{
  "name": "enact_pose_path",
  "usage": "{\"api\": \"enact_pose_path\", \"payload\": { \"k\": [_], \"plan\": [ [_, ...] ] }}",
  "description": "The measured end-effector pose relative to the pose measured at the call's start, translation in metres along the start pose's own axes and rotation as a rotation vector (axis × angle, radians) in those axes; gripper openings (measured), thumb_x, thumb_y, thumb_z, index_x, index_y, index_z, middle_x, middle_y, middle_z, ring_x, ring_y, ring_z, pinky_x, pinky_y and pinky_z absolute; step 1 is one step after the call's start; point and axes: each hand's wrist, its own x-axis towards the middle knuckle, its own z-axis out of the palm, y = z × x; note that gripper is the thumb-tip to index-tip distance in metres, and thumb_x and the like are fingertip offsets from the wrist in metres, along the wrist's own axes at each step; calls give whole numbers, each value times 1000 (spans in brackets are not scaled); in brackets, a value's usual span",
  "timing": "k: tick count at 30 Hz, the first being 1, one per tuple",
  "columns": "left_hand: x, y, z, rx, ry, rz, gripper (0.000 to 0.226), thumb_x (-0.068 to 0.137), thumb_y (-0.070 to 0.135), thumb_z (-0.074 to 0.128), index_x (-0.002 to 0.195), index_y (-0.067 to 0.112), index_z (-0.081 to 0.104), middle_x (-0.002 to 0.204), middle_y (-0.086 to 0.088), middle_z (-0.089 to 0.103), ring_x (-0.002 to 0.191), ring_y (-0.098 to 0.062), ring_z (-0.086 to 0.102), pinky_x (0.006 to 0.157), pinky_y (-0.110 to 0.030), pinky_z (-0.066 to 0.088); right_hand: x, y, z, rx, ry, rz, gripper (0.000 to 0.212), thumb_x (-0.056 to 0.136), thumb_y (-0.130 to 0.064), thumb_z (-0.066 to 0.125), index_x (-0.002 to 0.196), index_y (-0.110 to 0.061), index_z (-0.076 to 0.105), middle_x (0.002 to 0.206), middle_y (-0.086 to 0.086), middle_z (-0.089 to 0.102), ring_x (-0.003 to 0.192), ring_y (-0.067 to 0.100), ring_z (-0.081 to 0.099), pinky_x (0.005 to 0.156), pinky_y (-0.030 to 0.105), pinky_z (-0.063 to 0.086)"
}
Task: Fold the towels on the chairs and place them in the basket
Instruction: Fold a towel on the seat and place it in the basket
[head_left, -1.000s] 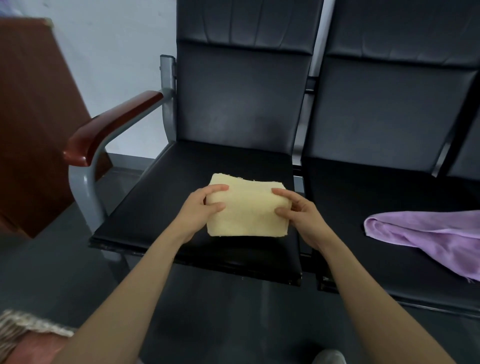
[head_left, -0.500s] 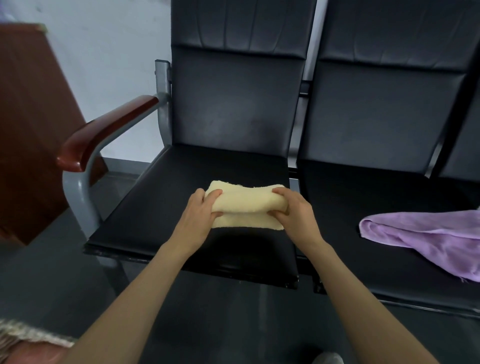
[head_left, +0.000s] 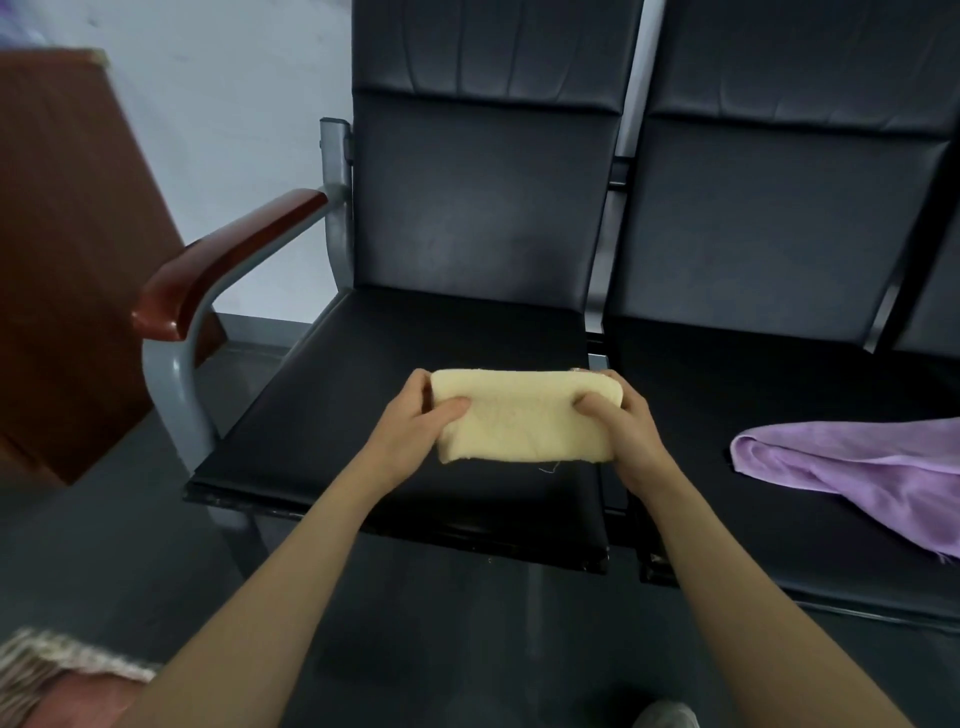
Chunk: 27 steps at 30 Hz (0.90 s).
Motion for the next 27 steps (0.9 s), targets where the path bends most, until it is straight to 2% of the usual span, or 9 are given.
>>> {"api": "enact_pose_path", "payload": {
  "k": [2, 5, 8, 11, 14, 18, 22, 25, 27],
  "plan": [
    [-1, 3, 6, -103, 50, 0, 21, 96, 28, 51, 111, 15, 43, 109, 1, 53, 97, -12, 54, 78, -27, 50, 0, 0, 5, 46, -18, 25, 23, 69, -25, 60, 92, -22, 58, 104, 4, 59, 97, 27, 57, 69, 44, 52],
    [-1, 2, 13, -132, 137, 27, 20, 101, 27, 41, 116, 14, 34, 106, 6, 47, 94, -6, 50, 72, -20, 46, 1, -1, 15, -26, 37, 18, 24, 73, -31, 58, 95, -23, 53, 111, 5, 56, 102, 28, 56, 78, 52, 53],
    [0, -2, 16, -87, 230, 77, 16, 103, 25, 35, 114, 15, 31, 101, 10, 45, 89, -7, 51, 65, -19, 47, 1, -1, 22, -129, 101, -62, 18, 83, -30, 56, 99, -24, 53, 103, -2, 58, 97, 18, 56, 80, 38, 50],
    [1, -11, 19, -27, 282, 100, 16, 103, 28, 33, 114, 22, 24, 100, 10, 44, 84, -12, 52, 52, -26, 48, 0, 1, 24, -292, 137, -119, 15, 94, -26, 52, 109, -26, 52, 99, -5, 56, 90, 12, 55, 61, 21, 49],
    [3, -18, 15, 34, 268, 97, 15, 103, 27, 33, 107, 31, 19, 100, 5, 45, 86, -17, 52, 61, -37, 51, -1, 1, 28, -371, 109, -103, 21, 99, -33, 43, 120, -37, 46, 101, -7, 50, 83, 14, 55, 46, 24, 52],
    [-1, -19, 0, 66, 162, 73, 3, 103, 25, 30, 101, 26, 31, 97, 6, 42, 84, -16, 47, 58, -30, 47, 1, 0, 35, -388, 30, -94, 23, 102, -35, 33, 118, -44, 47, 106, -14, 46, 88, 13, 51, 50, 24, 48],
    [-16, -23, -16, 111, 139, 37, 13, 103, 29, 31, 95, 24, 40, 93, 4, 44, 81, -15, 45, 59, -30, 42, -7, 9, 58, -367, 27, -61, 22, 102, -29, 34, 104, -37, 54, 101, -11, 50, 85, 13, 49, 52, 25, 46],
    [-26, -32, -28, 245, 164, 23, 13, 103, 26, 31, 96, 23, 41, 89, 3, 45, 76, -12, 42, 60, -26, 37, -21, 22, 72, -462, 26, -120, 22, 101, -27, 36, 103, -36, 55, 105, -7, 54, 95, 16, 52, 71, 32, 49],
    [-30, -33, -38, 298, 146, -18, 12, 103, 26, 30, 99, 21, 41, 92, 0, 47, 73, -10, 43, 58, -26, 37, -27, 18, 78, -504, 6, -109, 22, 101, -30, 34, 107, -36, 54, 107, -2, 53, 91, 21, 54, 59, 32, 50]
  ]
}}
